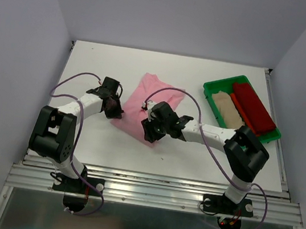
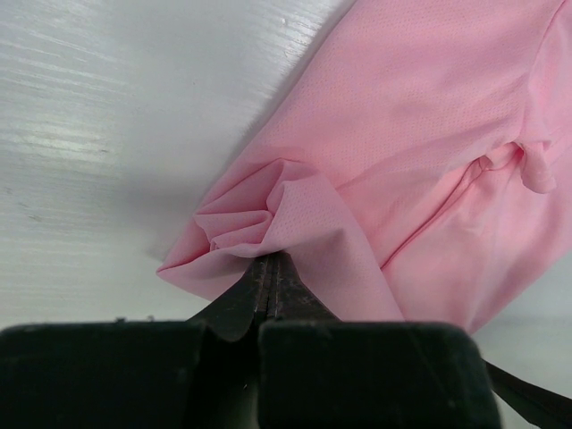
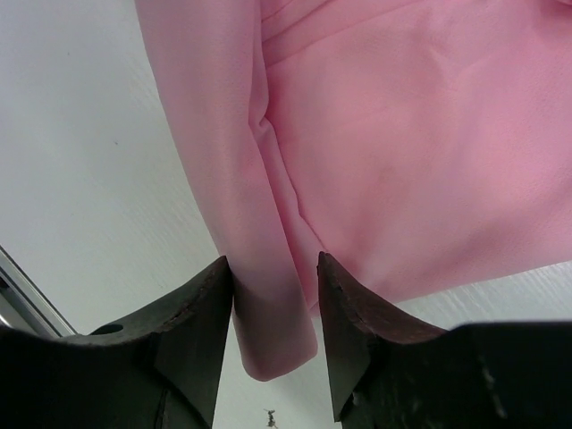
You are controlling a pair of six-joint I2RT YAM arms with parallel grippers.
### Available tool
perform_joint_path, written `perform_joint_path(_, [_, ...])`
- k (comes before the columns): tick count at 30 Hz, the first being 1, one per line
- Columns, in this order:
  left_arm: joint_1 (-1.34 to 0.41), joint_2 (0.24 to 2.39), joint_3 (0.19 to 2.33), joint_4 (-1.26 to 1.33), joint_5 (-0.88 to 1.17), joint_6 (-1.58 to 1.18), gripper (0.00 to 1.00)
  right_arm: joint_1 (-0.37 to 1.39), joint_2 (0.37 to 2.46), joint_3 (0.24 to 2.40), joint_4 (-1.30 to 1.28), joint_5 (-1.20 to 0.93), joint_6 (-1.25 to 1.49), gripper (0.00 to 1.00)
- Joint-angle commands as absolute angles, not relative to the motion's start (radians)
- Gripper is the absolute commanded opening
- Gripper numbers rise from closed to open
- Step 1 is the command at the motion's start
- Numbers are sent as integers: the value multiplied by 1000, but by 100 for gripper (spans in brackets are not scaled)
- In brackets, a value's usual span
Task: Roll the t-shirts
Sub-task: Roll the T-shirt to the center of the board.
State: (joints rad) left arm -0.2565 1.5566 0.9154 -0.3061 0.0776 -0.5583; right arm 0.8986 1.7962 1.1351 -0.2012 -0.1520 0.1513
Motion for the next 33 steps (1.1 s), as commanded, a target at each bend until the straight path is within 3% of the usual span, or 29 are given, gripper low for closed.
perform_joint_path(1, [-259, 1549, 951, -310, 60, -558, 0, 910, 1812, 1129, -144, -141, 156, 48])
perform_joint_path(7, [-258, 1545, 951, -311, 55, -558, 0, 910, 1815, 1124, -146, -146, 164, 60])
perform_joint_path(11, [-258, 1543, 951, -313, 54, -558, 0, 910, 1810, 1111, -147, -143, 169, 62])
perform_joint_path(16, [-255, 1542, 950, -313, 52, -560, 0, 910, 1810, 1098, -146, -137, 175, 44])
perform_joint_path(21, [-255, 1534, 950, -319, 48, -555, 0, 910, 1802, 1126, -150, -187, 192, 9])
perform_joint_path(22, [-255, 1531, 951, -321, 49, -555, 0, 910, 1802, 1137, -164, -205, 198, 5])
perform_joint_path(25, [-255, 1516, 950, -325, 43, -552, 0, 855, 1838, 1204, -234, -343, 209, 1])
perform_joint_path(33, [-253, 1522, 948, -316, 51, -551, 0, 792, 1914, 1310, -359, -535, 178, 1])
